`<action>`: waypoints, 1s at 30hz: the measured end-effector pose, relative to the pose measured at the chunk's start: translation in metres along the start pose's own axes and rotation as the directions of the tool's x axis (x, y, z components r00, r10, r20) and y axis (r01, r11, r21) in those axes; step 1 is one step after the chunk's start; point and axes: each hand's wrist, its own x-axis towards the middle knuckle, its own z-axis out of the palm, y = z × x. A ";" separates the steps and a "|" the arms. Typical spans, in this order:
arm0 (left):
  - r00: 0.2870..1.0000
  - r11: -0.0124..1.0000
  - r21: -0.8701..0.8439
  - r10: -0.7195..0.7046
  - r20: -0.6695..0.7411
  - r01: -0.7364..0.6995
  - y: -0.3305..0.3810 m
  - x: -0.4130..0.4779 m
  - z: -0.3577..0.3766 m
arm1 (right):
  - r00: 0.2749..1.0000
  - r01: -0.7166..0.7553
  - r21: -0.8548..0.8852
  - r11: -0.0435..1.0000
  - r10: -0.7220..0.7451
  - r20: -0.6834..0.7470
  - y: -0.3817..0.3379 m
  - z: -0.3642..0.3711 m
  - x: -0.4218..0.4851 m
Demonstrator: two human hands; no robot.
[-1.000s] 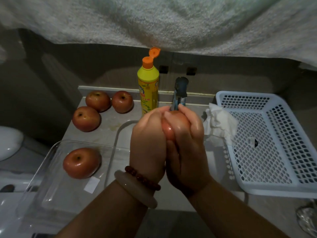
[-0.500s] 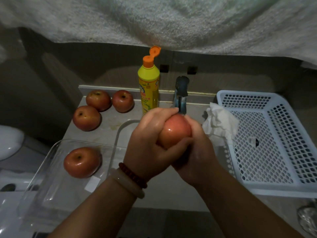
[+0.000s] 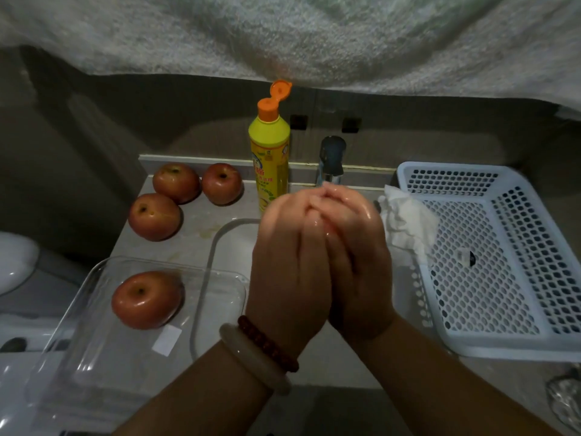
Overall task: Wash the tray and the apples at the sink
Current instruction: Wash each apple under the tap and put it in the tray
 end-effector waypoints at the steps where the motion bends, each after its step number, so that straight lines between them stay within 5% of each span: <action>1: 0.988 0.985 -0.077 0.156 0.003 -0.155 0.012 0.007 -0.006 | 0.988 -0.149 0.085 0.985 0.152 -0.032 -0.004 0.002 0.000; 4: 0.878 0.893 -0.067 0.450 0.163 -0.445 0.001 0.020 -0.025 | 0.807 -0.563 0.329 0.758 0.590 0.021 -0.012 0.001 0.001; 6: 0.772 0.793 0.037 0.581 0.256 -0.609 -0.008 0.021 -0.019 | 0.493 -0.717 0.672 0.188 0.818 0.296 -0.010 -0.003 0.004; 7: 0.734 0.754 0.051 0.619 0.281 -0.655 -0.015 0.021 -0.019 | 0.406 -0.709 0.705 -0.005 0.815 0.414 -0.007 -0.004 0.004; 8: 0.719 0.741 0.042 0.633 0.286 -0.670 -0.021 0.024 -0.021 | 0.392 -0.710 0.704 -0.037 0.809 0.438 -0.006 -0.004 0.002; 10: 0.774 0.798 -0.028 0.591 0.228 -0.602 -0.020 0.029 -0.024 | 0.475 -0.700 0.711 0.065 0.786 0.395 -0.013 -0.003 0.003; 13: 0.930 0.928 -0.098 0.365 0.043 -0.359 -0.002 0.028 -0.014 | 0.755 -0.617 0.498 0.609 0.636 0.159 -0.022 0.005 0.004; 15: 0.969 0.968 -0.033 0.248 -0.010 -0.248 0.003 0.030 -0.010 | 0.917 -0.399 0.186 0.898 0.395 0.060 -0.017 0.006 0.000; 17: 0.982 0.980 -0.075 0.184 -0.038 -0.186 0.001 0.034 -0.011 | 0.987 -0.134 -0.081 0.988 0.140 0.081 -0.005 0.004 -0.007; 19: 0.981 0.974 -0.116 0.190 -0.040 -0.194 0.002 0.037 -0.017 | 0.989 -0.007 -0.200 0.980 0.036 0.144 0.006 -0.001 -0.011; 22: 0.933 0.931 0.058 0.360 0.004 -0.360 -0.002 0.033 -0.017 | 0.991 0.029 -0.261 0.965 0.005 0.131 0.012 0.000 -0.013; 26: 0.981 0.986 -0.046 0.163 0.109 -0.158 0.010 0.029 -0.010 | 0.950 -0.312 -0.107 0.944 0.311 -0.034 0.010 0.011 -0.002; 28: 0.982 0.988 -0.154 0.053 0.181 -0.025 0.014 0.020 -0.007 | 0.759 -0.632 0.171 0.756 0.648 -0.063 0.007 0.009 0.009; 30: 0.954 0.990 -0.122 0.107 0.280 -0.075 0.009 0.015 -0.006 | 0.393 -0.835 0.488 0.255 0.897 0.204 0.006 0.000 0.017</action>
